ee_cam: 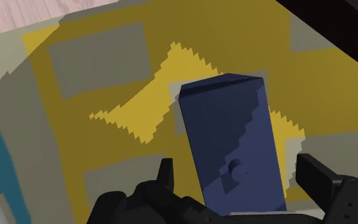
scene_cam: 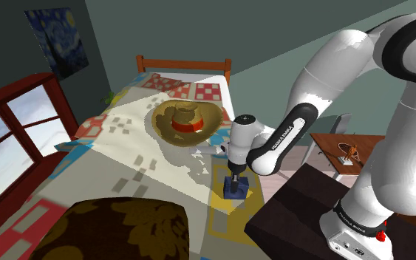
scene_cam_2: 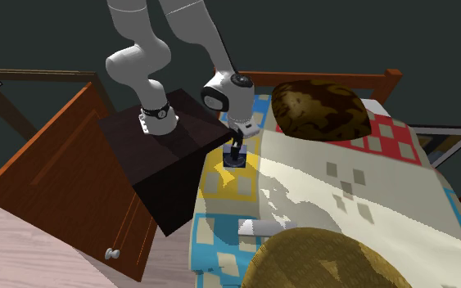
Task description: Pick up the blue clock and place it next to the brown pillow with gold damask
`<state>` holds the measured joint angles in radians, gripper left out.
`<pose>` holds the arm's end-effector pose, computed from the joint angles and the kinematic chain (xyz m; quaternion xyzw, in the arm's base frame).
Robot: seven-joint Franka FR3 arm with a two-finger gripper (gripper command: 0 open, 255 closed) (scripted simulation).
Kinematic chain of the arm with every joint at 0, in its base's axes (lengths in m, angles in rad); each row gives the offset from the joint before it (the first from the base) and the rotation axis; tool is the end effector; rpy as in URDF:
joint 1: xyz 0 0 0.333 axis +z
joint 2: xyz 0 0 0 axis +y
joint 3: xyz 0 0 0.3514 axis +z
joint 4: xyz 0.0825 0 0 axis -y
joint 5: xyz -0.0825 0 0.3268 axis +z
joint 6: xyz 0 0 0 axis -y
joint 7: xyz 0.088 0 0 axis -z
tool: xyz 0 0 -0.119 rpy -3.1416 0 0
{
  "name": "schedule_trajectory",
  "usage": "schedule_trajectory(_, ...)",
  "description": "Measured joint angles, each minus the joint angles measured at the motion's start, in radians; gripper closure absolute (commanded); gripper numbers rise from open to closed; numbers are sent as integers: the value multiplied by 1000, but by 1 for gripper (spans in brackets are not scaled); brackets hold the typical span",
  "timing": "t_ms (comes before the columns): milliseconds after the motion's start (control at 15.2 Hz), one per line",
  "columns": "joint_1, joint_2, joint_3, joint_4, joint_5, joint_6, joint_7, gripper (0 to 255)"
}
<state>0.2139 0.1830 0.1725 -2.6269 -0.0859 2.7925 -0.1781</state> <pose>0.3831 0.1609 0.2621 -0.9488 -0.3159 0.0068 0.0005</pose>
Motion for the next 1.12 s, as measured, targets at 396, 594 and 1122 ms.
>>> schedule_trajectory(396, 5, 26, -8, 4, -14, 23, 10, 0)
schedule_trajectory(594, 5, 26, -8, 4, -15, 23, 11, 255)
schedule_trajectory(1122, 6, 26, -7, 5, -15, 23, 10, 255)
